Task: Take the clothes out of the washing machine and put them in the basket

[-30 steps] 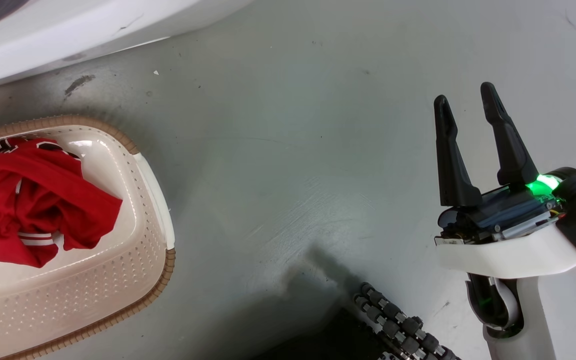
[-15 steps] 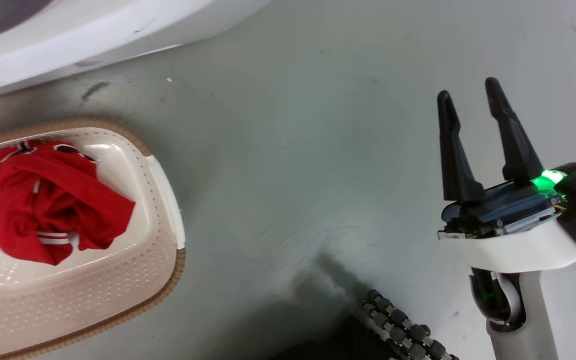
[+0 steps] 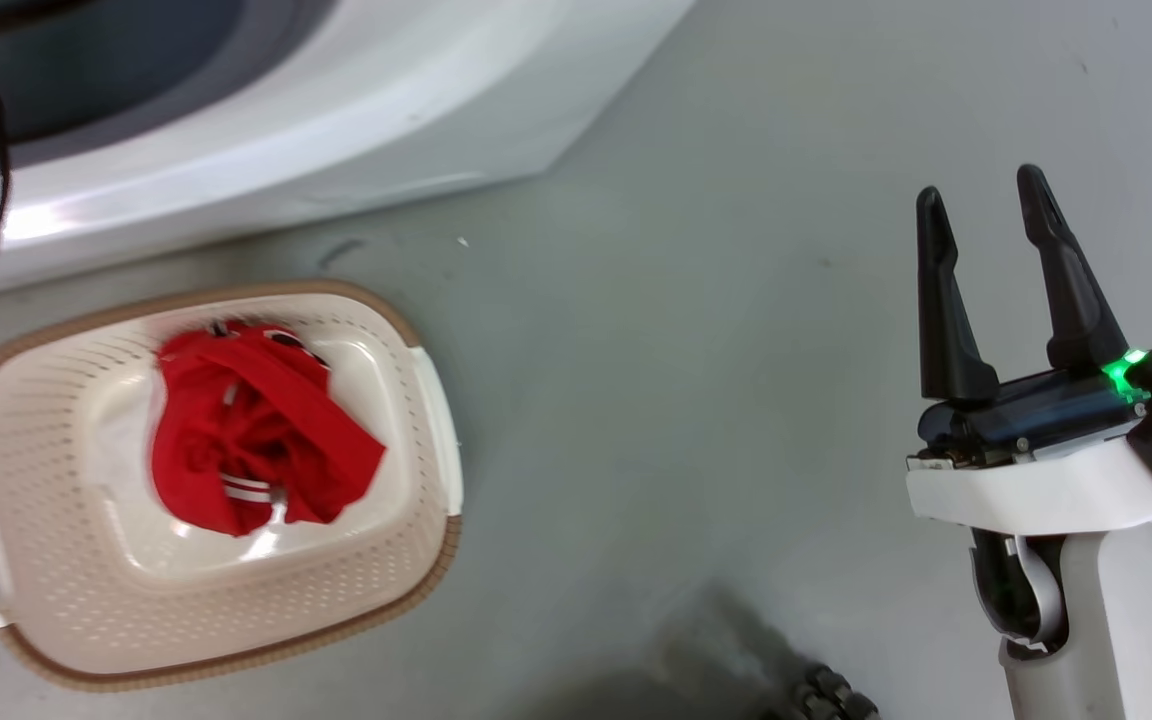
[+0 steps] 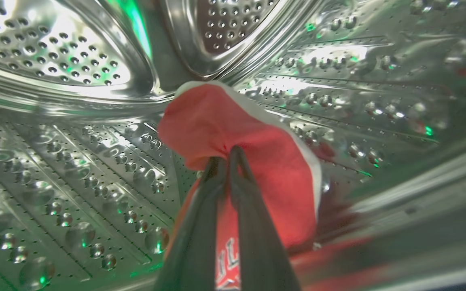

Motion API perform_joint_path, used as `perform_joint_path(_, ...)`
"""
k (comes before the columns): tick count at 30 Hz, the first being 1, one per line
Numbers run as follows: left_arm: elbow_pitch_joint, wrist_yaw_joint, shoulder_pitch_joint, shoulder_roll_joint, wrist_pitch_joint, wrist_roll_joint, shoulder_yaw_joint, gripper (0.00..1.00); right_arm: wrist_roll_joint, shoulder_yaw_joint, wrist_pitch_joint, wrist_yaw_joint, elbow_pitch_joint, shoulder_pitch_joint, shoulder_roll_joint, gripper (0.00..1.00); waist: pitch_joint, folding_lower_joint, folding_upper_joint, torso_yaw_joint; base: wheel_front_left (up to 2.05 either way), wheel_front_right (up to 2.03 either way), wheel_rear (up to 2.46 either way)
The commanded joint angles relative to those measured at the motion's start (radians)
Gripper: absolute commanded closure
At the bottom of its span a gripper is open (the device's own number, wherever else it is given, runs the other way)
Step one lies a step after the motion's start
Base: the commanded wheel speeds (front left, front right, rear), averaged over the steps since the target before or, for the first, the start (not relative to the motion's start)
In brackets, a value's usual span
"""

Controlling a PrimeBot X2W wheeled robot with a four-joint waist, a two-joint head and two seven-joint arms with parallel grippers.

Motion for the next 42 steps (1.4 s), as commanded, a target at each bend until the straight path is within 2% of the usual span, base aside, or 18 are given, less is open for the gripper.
perform_joint_path(1, 0.004, -0.001, 0.035, -0.011, -0.024, -0.006, -0.008, 1.00, -0.012, -0.005, -0.002, -0.001, 0.006, 0.015, 0.001, 0.00, -0.064, 0.0000, 0.0000, 0.050, 0.00, 0.00, 0.00)
perform_joint_path(10, -0.004, -0.001, 0.241, -0.044, -0.228, -0.050, -0.031, 1.00, -0.056, -0.026, -0.002, -0.001, 0.030, 0.056, 0.001, 0.00, -0.233, 0.0000, 0.0000, 0.126, 0.00, 0.00, 0.00)
perform_joint_path(14, -0.023, -0.001, 0.325, -0.051, -0.272, -0.061, -0.037, 1.00, -0.070, -0.026, -0.002, -0.001, 0.042, 0.077, 0.001, 0.00, -0.301, 0.0000, 0.0000, 0.154, 0.00, 0.00, 0.00)
perform_joint_path(15, -0.051, 0.000, 0.378, -0.052, -0.290, -0.050, -0.039, 1.00, -0.074, -0.025, -0.002, -0.001, 0.050, 0.096, 0.001, 0.00, -0.346, 0.0000, 0.0000, 0.173, 0.00, 0.00, 0.00)
perform_joint_path(19, -0.134, 0.028, 0.449, -0.052, -0.297, -0.020, -0.026, 1.00, -0.078, -0.029, -0.002, -0.001, 0.059, 0.115, 0.001, 0.00, -0.398, 0.0000, 0.0000, 0.196, 0.00, 0.00, 0.00)
perform_joint_path(27, -0.443, 0.111, 0.669, -0.034, -0.298, 0.054, 0.063, 1.00, -0.081, -0.042, -0.002, -0.001, 0.077, 0.154, 0.001, 0.00, -0.484, 0.0000, 0.0000, 0.235, 0.00, 0.00, 0.00)
perform_joint_path(29, -0.549, 0.140, 0.759, -0.024, -0.298, 0.068, 0.065, 1.00, -0.080, -0.050, -0.002, -0.001, 0.081, 0.168, 0.001, 0.00, -0.509, 0.0000, 0.0000, 0.246, 0.00, 0.00, 0.00)
perform_joint_path(34, -0.706, 0.179, 0.899, -0.007, -0.276, 0.047, 0.050, 1.00, -0.075, -0.073, -0.002, -0.001, 0.078, 0.189, 0.001, 0.00, -0.534, 0.0000, 0.0000, 0.265, 0.00, 0.00, 0.00)
perform_joint_path(39, -0.816, 0.218, 1.034, 0.005, -0.228, 0.028, 0.014, 1.00, -0.064, -0.091, -0.002, -0.001, 0.075, 0.197, 0.001, 0.00, -0.532, 0.0000, 0.0000, 0.274, 0.00, 0.00, 0.00)
perform_joint_path(42, -0.829, 0.218, 1.092, 0.016, -0.200, 0.014, -0.008, 1.00, -0.063, -0.091, -0.002, -0.001, 0.072, 0.189, 0.001, 0.00, -0.515, 0.0000, 0.0000, 0.274, 0.00, 0.00, 0.00)
